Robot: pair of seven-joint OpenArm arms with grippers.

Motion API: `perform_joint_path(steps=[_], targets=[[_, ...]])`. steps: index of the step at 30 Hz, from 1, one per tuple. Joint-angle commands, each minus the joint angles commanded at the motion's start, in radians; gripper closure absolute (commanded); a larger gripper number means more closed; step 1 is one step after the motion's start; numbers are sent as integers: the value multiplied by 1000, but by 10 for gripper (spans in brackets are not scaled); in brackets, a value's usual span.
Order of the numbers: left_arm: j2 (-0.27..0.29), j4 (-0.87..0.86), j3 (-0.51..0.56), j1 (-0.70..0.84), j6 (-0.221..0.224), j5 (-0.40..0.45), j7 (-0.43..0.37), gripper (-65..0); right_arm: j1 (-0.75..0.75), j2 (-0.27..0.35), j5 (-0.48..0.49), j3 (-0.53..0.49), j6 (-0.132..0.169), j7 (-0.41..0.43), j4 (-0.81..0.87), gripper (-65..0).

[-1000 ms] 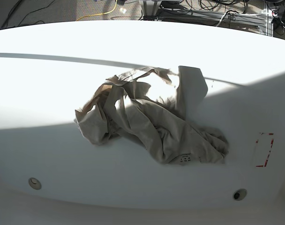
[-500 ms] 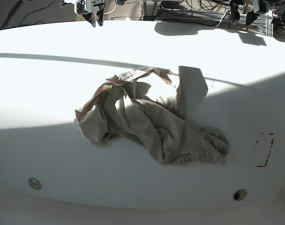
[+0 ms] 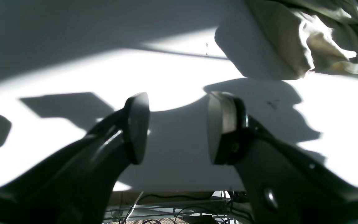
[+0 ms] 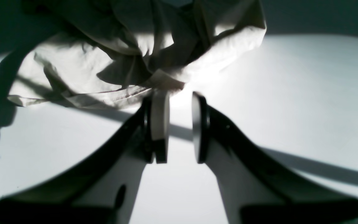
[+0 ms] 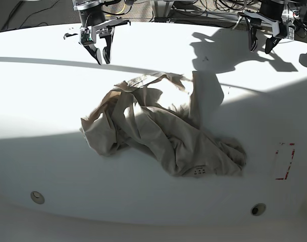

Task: Layout the t-shirt on the table in an organized manner, then fold the t-shirt properly
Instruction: 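Lower both grippers toward the crumpled beige t-shirt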

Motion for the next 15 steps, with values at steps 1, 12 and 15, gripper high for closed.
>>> perform_joint_path(steps=[1,12,15], targets=[[-3,0,11,-15,-6,0,18,-281,14,0,0,0,-2,-20,2,-239],[0,2,58,-184,-226,2,218,-281,176,-2,8,0,-5,-224,-2,-401],[0,2,66,-215,-239,2,261,-281,224,-2,8,3,-5,-272,-2,-401]])
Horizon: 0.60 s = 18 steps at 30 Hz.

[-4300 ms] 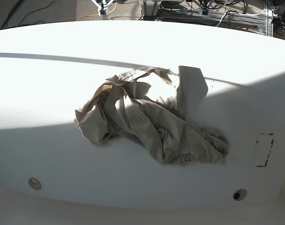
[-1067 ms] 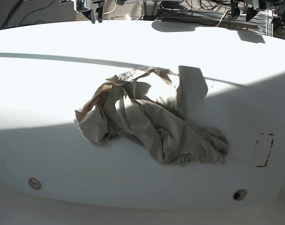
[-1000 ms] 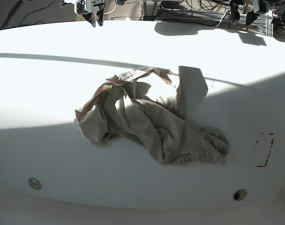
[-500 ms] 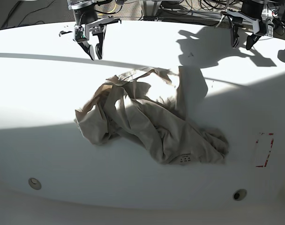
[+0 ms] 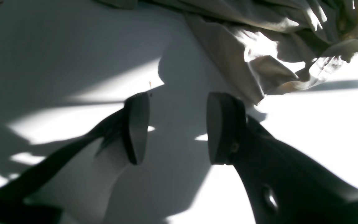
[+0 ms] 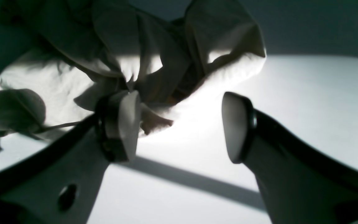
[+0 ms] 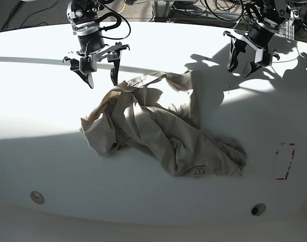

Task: Layout the t-shirt on the table in an organized manner, then fold the t-shirt properly
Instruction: 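Lower both grippers toward the crumpled beige t-shirt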

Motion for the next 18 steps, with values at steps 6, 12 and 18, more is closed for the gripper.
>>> perform_joint_path(steps=[6,12,18], targets=[[0,-2,8,-60,-2,0,77,-363,120,0,0,2,5,-83,-20,-401],[2,-3,20,-94,0,0,80,-461,221,2,2,-6,9,-166,-21,-401],[2,0,74,-115,-2,0,81,-422,311,2,0,-89,81,-235,-104,-401]])
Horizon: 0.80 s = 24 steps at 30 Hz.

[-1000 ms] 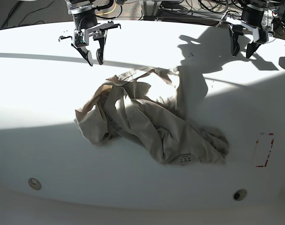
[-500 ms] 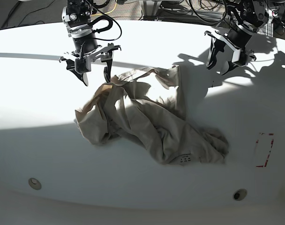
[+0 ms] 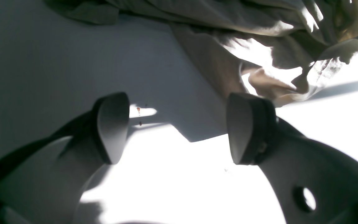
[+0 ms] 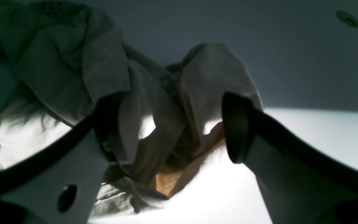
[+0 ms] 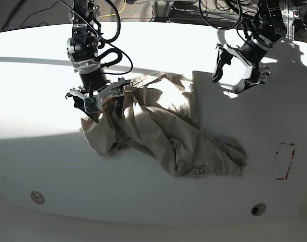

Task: Layout the t-shirt on the table in an organized manner, then fold the t-shirt properly
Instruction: 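Lower both grippers toward the crumpled beige t-shirt, then grasp the t-shirt fabric with the right gripper and lift it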

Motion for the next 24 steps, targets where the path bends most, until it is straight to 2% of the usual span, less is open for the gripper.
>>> perform_joint_path(steps=[3,19,24], targets=[[-2,2,3,-2,0,-2,-2,-419,41,0,0,-21,12,-2,-75,-401],[-6,0,-5,37,0,-2,-3,-404,279,6,0,-38,17,3,-379,-401],[-6,-5,-5,38,0,0,-3,-404,347,6,0,-37,63,3,-470,-401]])
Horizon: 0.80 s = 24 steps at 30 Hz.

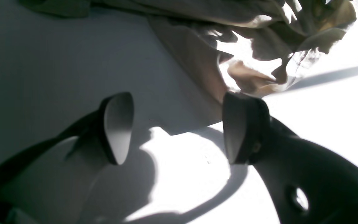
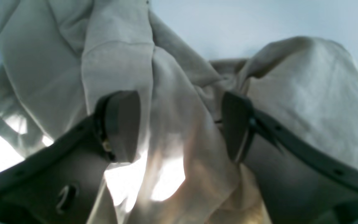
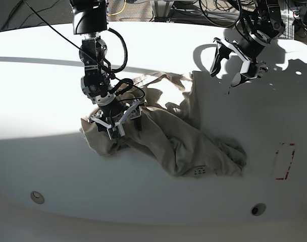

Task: Layout the t-shirt on the table in an organized manner, then fold the t-shirt properly
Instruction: 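Grasp the t-shirt fabric with the right gripper and lift it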

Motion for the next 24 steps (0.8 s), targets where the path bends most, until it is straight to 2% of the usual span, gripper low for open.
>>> perform_joint_path(steps=[9,12,14,17,18,19,20,21,22,24], targets=[[0,0,0,0,0,0,2,-404,91,-6,0,66,97,0,-152,-395],[0,0,0,-2,0,0,2,-404,95,-6,0,66,115,0,-161,-388],[0,0,0,-2,0,0,2,-404,92,-6,0,66,121,0,-158,-361],[0,0,0,-2,0,0,2,-404,92,-8,0,66,127,0,-149,-270],[0,0,0,-3,0,0,2,-404,91,-8,0,66,132,0,-140,-219],[0,0,0,-3,0,0,2,-404,87,-8,0,63,138,-2,-127,-141],[0,0,0,-5,0,0,2,-404,86,-8,0,63,141,-5,-121,-114],[0,-2,0,-6,0,0,2,-404,80,-8,0,63,146,-6,-109,-41],[0,-2,0,-6,0,0,2,-404,72,-8,0,61,146,-6,-92,0],[0,-2,0,-6,0,0,2,-404,63,-8,0,61,146,-9,-64,-5]])
